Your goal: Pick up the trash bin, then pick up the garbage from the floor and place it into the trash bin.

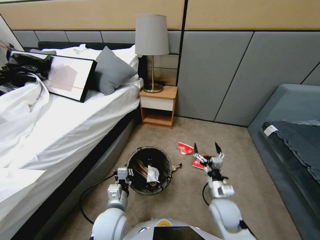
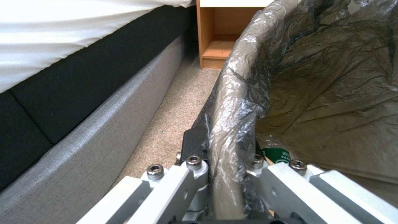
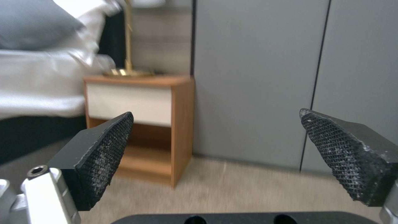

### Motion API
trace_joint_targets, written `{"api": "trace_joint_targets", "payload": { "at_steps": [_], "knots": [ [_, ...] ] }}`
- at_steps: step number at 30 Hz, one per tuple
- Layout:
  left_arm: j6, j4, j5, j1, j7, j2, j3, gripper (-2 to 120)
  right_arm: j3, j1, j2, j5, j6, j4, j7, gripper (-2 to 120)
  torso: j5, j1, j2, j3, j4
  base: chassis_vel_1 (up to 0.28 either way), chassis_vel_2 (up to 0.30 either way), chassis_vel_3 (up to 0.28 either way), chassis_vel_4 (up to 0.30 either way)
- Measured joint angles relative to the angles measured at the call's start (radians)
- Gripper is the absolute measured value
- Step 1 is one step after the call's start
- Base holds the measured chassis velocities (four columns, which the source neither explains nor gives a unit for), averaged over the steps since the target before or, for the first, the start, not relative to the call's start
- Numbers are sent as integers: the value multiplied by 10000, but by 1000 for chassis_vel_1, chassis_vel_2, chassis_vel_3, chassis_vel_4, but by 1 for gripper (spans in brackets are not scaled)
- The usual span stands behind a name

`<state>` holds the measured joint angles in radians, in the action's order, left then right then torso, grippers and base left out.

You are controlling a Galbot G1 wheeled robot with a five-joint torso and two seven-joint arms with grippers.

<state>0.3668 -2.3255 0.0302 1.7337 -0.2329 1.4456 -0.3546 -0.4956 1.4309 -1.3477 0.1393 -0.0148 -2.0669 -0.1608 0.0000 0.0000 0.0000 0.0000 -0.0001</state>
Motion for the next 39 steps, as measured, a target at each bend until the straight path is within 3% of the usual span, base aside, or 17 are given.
{"api": "trace_joint_targets", "payload": {
  "at_steps": [7, 28, 39],
  "knots": [
    [45, 92, -3, -91, -1, -63, 109, 2, -227, -1497, 267, 755, 1350, 1722, -366, 100, 2, 0, -1, 1, 0, 0, 0, 0, 0],
    [99, 402, -4, -239, -7, -59, 142, 2, 508, -3366, 229, 1350, 1493, 4837, -40, 100, 1, 0, 0, 1, 0, 0, 0, 0, 0],
    [106, 541, 5, -231, -7, -84, 220, 2, 794, -4480, 118, 901, 1301, 7405, 167, 100, 0, 0, 0, 0, 1, 0, 0, 0, 0]
  ]
}}
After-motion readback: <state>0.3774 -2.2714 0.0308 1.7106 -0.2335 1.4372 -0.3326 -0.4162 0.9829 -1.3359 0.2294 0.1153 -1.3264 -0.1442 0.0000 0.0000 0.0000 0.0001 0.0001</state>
